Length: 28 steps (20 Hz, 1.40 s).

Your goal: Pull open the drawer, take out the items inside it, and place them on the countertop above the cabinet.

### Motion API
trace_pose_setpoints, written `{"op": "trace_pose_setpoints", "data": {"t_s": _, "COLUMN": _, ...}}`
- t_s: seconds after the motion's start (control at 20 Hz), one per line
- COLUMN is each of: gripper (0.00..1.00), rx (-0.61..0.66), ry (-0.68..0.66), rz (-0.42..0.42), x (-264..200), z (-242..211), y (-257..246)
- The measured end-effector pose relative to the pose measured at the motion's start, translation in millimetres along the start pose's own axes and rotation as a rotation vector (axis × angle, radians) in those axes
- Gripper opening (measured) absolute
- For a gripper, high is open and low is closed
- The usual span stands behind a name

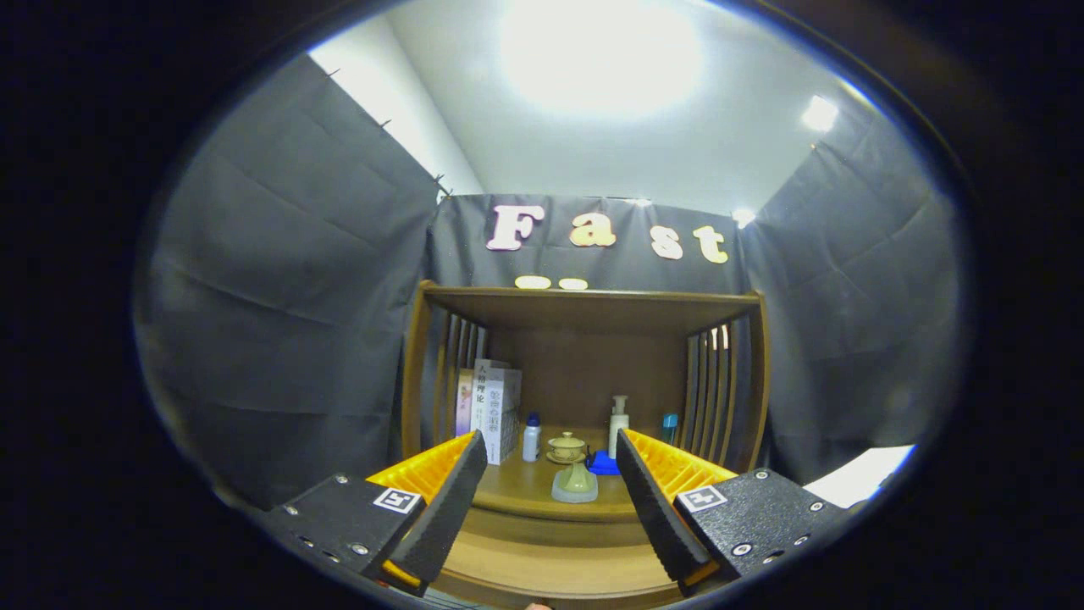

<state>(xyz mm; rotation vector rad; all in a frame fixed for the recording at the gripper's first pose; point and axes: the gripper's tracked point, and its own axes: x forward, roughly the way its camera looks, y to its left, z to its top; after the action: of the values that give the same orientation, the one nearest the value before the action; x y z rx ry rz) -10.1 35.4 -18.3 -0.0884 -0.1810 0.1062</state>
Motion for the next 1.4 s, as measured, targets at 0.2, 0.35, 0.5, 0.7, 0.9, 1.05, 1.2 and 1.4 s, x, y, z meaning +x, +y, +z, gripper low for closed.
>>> {"op": "trace_pose_setpoints", "data": {"t_s": 0.2, "gripper": 0.94, "rx": 0.040, "ry": 0.022, "rz": -0.082, "x": -25, "z": -12, "y": 11}}
{"op": "trace_pose_setpoints", "data": {"t_s": 0.35, "gripper": 0.95, "rx": 0.078, "ry": 0.068, "rz": -0.111, "x": -32, "z": -33, "y": 8}}
{"op": "trace_pose_setpoints", "data": {"t_s": 0.5, "gripper": 0.95, "rx": 0.096, "ry": 0.127, "rz": -0.138, "x": -38, "z": -62, "y": 2}}
{"op": "trace_pose_setpoints", "data": {"t_s": 0.7, "gripper": 0.95, "rx": 0.023, "ry": 0.207, "rz": -0.147, "x": -50, "z": -112, "y": 10}}
{"op": "trace_pose_setpoints", "data": {"t_s": 0.9, "gripper": 0.95, "rx": -0.021, "ry": 0.299, "rz": -0.116, "x": -60, "z": -161, "y": 26}}
{"op": "trace_pose_setpoints", "data": {"t_s": 1.05, "gripper": 0.95, "rx": 0.007, "ry": 0.365, "rz": -0.132, "x": -66, "z": -191, "y": 24}}
{"op": "trace_pose_setpoints", "data": {"t_s": 1.2, "gripper": 0.95, "rx": 0.034, "ry": 0.421, "rz": -0.159, "x": -72, "z": -217, "y": 16}}
{"op": "trace_pose_setpoints", "data": {"t_s": 1.4, "gripper": 0.95, "rx": 0.021, "ry": 0.424, "rz": -0.187, "x": -72, "z": -223, "y": 8}}
